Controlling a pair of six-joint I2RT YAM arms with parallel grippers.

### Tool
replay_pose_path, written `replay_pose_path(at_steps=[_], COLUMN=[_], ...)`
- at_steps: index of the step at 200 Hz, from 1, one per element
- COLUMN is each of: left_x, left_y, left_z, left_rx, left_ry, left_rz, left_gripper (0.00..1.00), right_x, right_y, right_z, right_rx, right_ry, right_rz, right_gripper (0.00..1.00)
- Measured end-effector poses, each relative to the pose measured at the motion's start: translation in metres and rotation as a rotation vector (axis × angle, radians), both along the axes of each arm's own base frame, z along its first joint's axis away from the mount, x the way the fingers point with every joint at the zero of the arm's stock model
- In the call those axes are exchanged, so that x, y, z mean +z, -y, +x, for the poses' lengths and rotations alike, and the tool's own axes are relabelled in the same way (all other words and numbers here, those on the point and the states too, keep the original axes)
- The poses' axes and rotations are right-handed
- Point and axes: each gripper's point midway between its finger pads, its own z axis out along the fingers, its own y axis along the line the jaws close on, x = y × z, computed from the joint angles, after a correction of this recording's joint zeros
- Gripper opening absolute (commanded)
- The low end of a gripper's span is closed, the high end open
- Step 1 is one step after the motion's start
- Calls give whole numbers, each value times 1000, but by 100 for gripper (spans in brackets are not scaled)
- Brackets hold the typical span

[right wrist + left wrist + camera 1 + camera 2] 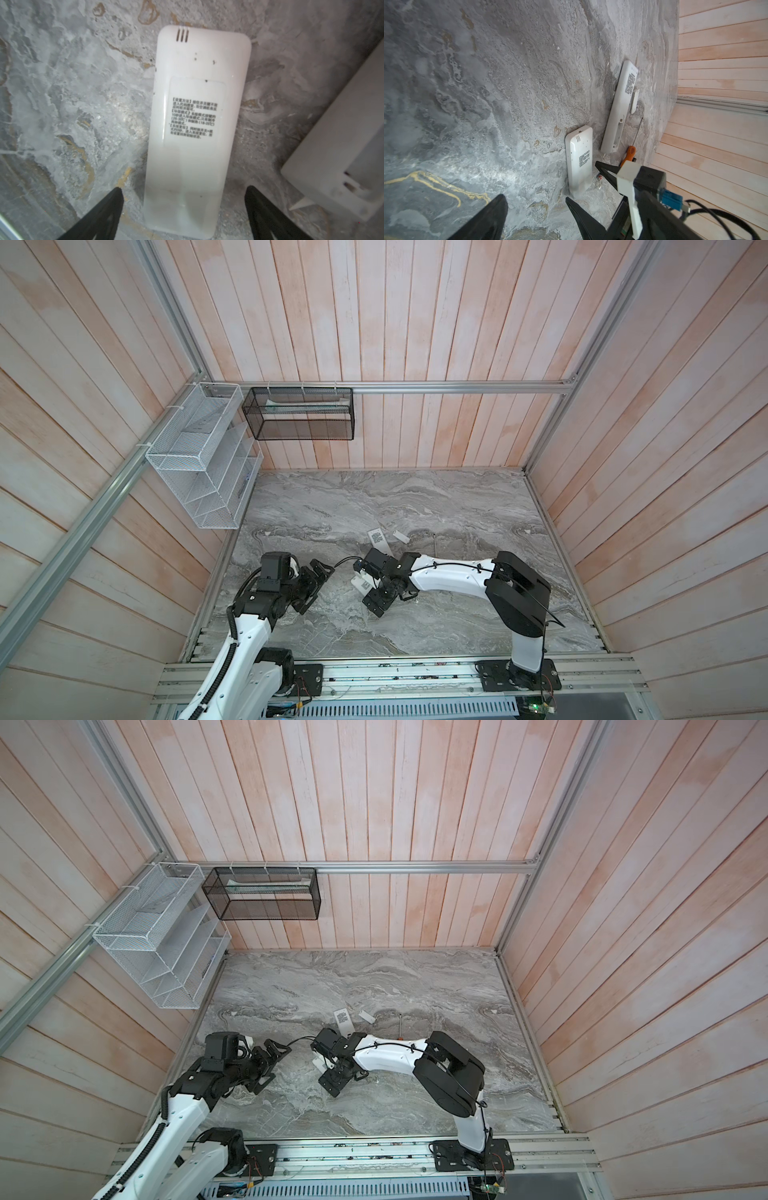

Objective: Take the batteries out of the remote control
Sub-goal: 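Reach the right gripper to the short white remote and grasp it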

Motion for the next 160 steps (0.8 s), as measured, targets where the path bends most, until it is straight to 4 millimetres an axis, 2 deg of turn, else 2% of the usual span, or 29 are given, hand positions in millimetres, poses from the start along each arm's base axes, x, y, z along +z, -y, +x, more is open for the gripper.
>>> replay_pose_path(at_steps=[36, 87, 128, 160], left_x=[-2, -6, -10, -4], left_y=[-1, -2, -1, 2], left_z=[-2, -2, 3, 12], left_rx=[-4, -3, -7, -24], left_ry=[-7, -26, -36, -19], left_rz=[6, 10, 11, 3], left_gripper=[100, 100, 100, 100], right_x=[-5, -4, -4, 0], right_y=[-3, -5, -6, -6], right_z=[3, 6, 6, 8], right_rx=[-5, -14, -16, -19], right_ry=[31, 49, 54, 59], right_rz=[-23, -24, -25, -13], right_gripper=[83, 59, 54, 51])
